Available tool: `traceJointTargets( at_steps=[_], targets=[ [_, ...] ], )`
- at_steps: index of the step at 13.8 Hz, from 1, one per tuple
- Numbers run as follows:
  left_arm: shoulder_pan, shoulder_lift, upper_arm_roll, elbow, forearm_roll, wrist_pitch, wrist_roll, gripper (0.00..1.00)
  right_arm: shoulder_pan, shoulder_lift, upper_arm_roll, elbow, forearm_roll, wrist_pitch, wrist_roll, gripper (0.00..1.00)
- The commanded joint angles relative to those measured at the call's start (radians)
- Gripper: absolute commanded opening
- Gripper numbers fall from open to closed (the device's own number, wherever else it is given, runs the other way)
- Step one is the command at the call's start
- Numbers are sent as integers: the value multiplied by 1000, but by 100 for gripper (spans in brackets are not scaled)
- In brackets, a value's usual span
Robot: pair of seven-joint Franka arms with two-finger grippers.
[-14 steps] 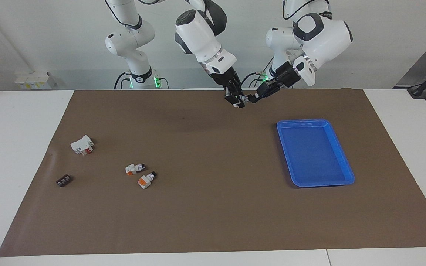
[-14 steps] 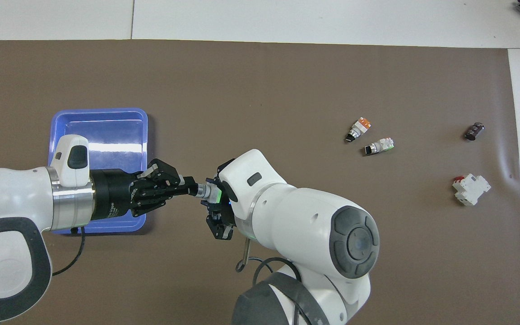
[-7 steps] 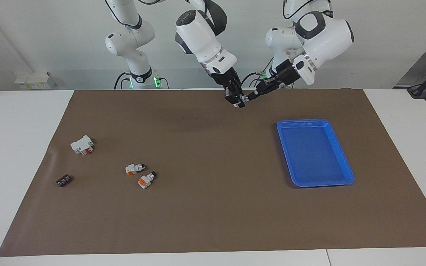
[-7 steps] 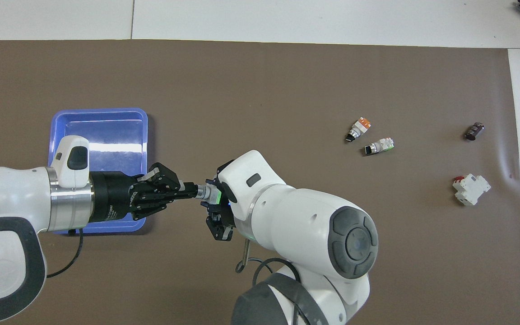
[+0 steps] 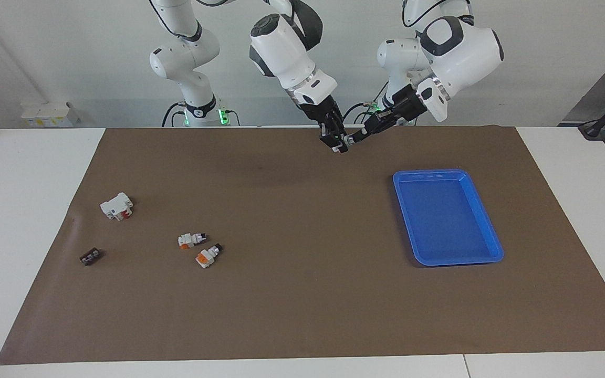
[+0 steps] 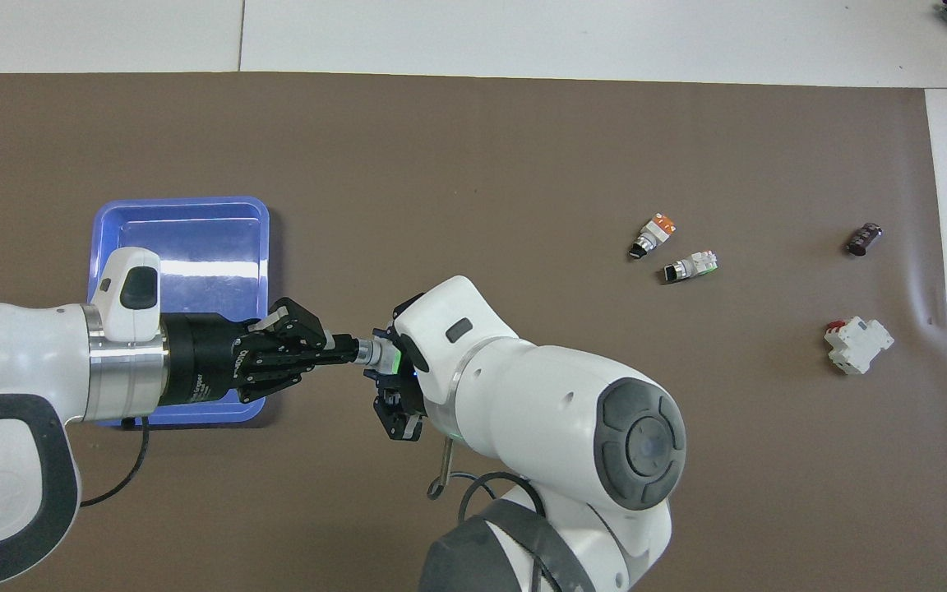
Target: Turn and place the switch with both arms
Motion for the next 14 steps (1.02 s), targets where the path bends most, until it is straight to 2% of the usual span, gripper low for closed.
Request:
traceJointTargets(
  at_steps=[1, 5, 14],
  targets=[
    [-5, -13, -10, 10, 10, -42, -201, 0, -9, 4, 11, 14, 6, 14, 16, 0],
    [-11, -2, -22, 54, 91, -37, -618, 0, -9, 2, 11, 16, 6, 14, 31, 0],
    [-15, 27, -29, 94, 99, 18, -1261, 0, -11, -9, 11, 16, 6, 5, 65, 0]
  ],
)
